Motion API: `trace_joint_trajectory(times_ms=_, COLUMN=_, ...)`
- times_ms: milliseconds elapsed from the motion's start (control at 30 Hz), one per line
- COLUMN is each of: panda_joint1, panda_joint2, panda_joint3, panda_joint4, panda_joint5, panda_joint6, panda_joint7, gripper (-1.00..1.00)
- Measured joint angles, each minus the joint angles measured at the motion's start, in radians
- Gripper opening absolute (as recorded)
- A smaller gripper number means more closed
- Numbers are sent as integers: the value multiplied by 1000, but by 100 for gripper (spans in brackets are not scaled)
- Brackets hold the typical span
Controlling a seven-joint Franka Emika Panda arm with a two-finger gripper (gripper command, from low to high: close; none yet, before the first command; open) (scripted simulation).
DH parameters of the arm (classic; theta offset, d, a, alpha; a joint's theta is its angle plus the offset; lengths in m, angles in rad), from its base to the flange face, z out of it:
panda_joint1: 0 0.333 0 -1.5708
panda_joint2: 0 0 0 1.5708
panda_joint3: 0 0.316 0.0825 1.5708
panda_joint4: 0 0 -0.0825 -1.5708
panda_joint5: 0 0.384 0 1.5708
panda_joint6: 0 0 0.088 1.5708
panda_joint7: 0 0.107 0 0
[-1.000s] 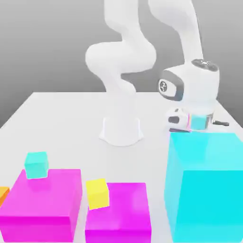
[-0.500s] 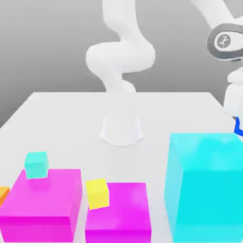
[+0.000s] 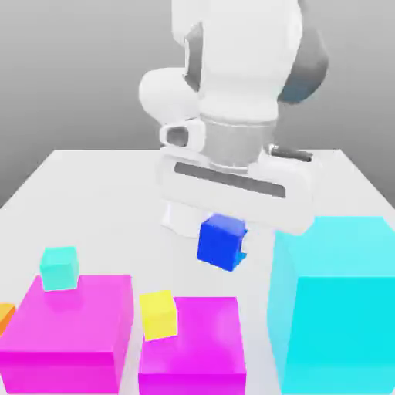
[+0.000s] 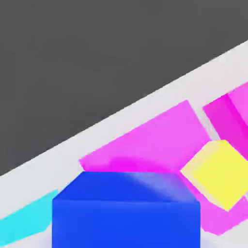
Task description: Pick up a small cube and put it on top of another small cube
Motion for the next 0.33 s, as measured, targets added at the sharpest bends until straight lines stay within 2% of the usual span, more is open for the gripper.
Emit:
trace_joint_trajectory(times_ms=67, panda_joint1=-25, panda_joint2=29, panda_joint3=-27, panda_joint4=-31, panda_joint5=30, panda_joint6=21, panda_joint7=25, gripper=-100)
trace_joint_trajectory(times_ms=200, panda_joint1=-32, panda_joint2=153, panda_joint3=-35, panda_joint4=-65, panda_joint5=35, panda_joint6=167, panda_joint7=37, gripper=-100)
trace_joint_trajectory(times_ms=233, panda_joint1=-31, panda_joint2=172, panda_joint3=-37, panda_joint4=-69, panda_joint5=36, panda_joint6=190, panda_joint7=37, gripper=100)
trace_joint_trajectory(times_ms=333, panda_joint1=-31, panda_joint2=172, panda_joint3=-37, panda_joint4=-69, panda_joint5=36, panda_joint6=190, panda_joint7=37, gripper=100)
